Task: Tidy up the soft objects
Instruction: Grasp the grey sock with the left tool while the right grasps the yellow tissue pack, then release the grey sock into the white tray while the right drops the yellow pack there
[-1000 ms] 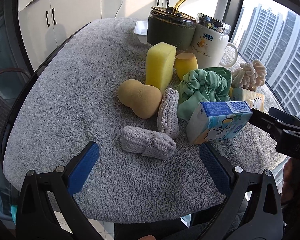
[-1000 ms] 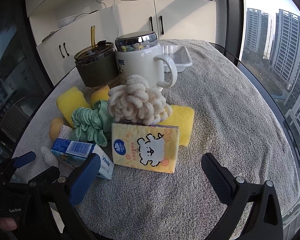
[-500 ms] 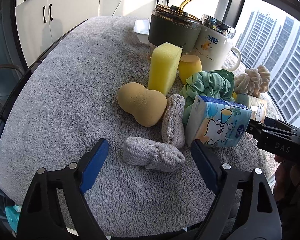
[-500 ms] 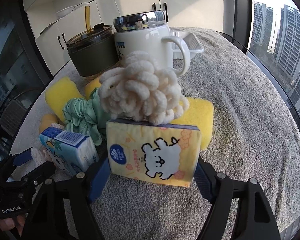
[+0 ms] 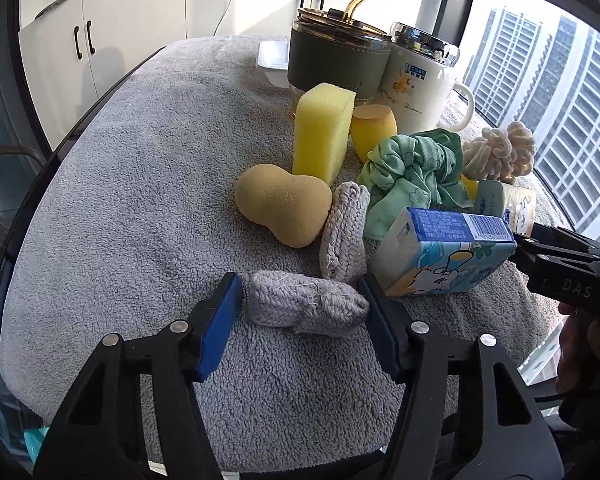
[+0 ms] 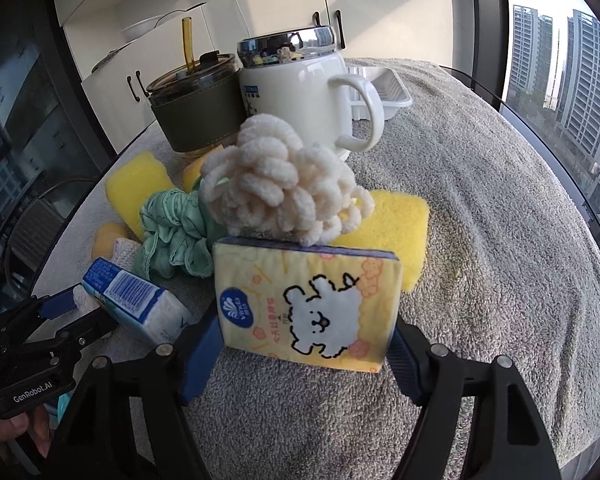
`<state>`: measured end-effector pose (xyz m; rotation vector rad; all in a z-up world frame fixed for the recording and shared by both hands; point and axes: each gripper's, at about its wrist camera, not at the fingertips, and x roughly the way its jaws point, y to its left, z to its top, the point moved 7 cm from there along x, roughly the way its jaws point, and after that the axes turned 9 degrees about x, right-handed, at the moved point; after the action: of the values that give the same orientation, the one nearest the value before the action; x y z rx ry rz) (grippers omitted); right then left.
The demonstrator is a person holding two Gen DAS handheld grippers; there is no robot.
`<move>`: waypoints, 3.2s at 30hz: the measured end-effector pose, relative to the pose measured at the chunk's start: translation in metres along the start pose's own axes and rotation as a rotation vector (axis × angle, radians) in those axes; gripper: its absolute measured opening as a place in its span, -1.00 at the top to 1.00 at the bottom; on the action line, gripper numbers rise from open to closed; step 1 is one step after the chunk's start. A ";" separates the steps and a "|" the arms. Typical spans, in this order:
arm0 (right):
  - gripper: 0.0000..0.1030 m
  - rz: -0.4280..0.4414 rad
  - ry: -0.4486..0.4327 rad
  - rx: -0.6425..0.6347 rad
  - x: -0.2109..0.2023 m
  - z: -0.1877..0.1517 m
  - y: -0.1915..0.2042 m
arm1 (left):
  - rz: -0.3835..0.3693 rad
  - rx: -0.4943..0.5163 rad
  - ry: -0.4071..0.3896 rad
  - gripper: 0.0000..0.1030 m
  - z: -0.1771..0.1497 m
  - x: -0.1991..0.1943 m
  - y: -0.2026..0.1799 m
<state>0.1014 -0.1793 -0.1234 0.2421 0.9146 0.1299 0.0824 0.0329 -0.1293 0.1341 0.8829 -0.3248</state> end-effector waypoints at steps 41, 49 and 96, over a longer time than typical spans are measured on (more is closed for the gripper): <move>-0.43 -0.005 -0.124 -0.041 -0.063 0.041 -0.017 | 0.011 0.024 -0.158 0.08 0.036 -0.054 0.015; -0.43 -0.011 -0.182 -0.074 -0.081 0.102 -0.039 | 0.035 0.049 -0.222 0.08 0.096 -0.061 0.056; -0.45 0.021 0.234 -0.343 0.189 0.262 -0.034 | -0.140 0.438 0.170 0.00 0.279 0.227 0.035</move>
<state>0.4242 -0.2119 -0.1238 -0.0842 1.1042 0.3359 0.4329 -0.0541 -0.1306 0.5125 0.9816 -0.6428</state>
